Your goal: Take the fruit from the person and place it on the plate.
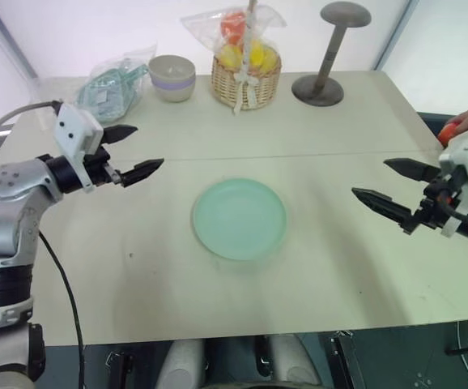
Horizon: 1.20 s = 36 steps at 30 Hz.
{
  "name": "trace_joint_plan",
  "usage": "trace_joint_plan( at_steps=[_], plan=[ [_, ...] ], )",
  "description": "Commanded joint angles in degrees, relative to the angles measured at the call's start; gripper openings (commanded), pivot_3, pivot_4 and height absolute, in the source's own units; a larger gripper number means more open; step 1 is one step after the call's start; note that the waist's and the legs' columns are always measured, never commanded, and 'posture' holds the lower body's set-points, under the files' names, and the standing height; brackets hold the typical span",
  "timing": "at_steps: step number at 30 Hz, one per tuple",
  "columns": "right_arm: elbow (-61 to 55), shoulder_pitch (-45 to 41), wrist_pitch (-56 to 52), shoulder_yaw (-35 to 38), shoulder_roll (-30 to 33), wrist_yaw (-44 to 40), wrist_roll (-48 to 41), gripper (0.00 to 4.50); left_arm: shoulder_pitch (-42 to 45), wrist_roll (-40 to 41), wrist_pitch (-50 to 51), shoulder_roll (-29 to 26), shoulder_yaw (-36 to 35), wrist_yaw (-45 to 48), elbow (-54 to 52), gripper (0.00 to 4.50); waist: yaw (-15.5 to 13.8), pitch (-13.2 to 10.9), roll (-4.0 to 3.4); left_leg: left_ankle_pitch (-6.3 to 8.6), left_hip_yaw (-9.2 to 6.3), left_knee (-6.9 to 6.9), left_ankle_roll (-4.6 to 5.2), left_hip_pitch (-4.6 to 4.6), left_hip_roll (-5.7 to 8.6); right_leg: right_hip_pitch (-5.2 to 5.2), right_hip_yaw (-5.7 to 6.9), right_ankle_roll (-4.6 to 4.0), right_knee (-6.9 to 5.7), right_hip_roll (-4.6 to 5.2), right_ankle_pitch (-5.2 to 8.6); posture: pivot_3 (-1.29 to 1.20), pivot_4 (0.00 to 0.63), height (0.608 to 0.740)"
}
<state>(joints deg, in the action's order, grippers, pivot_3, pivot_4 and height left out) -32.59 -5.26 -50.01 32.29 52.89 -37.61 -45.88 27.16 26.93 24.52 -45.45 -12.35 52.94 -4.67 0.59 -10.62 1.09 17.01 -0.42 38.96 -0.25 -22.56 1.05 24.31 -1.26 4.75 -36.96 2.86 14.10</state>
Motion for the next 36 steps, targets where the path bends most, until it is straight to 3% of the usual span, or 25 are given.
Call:
trace_joint_plan(
  at_steps=[1,36],
  plan=[
    [-1.8,-0.8,0.1,1.7,0.2,1.0,-1.4,4.47,0.7,1.0,0.0,-0.5,-1.2,0.2,-1.0,4.5,0.0,0.0,0.0,0.0,0.0,0.0,0.0,0.0,0.0,0.0,0.0,0.0,0.0,0.0,0.0,0.0,0.15,0.74],
    [-3.4,0.2,-0.1,1.5,0.0,4.8,-5.1,4.47,0.3,1.2,0.0,0.0,-1.1,-0.8,-0.9,4.5,0.0,0.0,0.0,0.0,0.0,0.0,0.0,0.0,0.0,0.0,0.0,0.0,0.0,0.0,0.0,0.0,0.15,0.74]
  ],
)
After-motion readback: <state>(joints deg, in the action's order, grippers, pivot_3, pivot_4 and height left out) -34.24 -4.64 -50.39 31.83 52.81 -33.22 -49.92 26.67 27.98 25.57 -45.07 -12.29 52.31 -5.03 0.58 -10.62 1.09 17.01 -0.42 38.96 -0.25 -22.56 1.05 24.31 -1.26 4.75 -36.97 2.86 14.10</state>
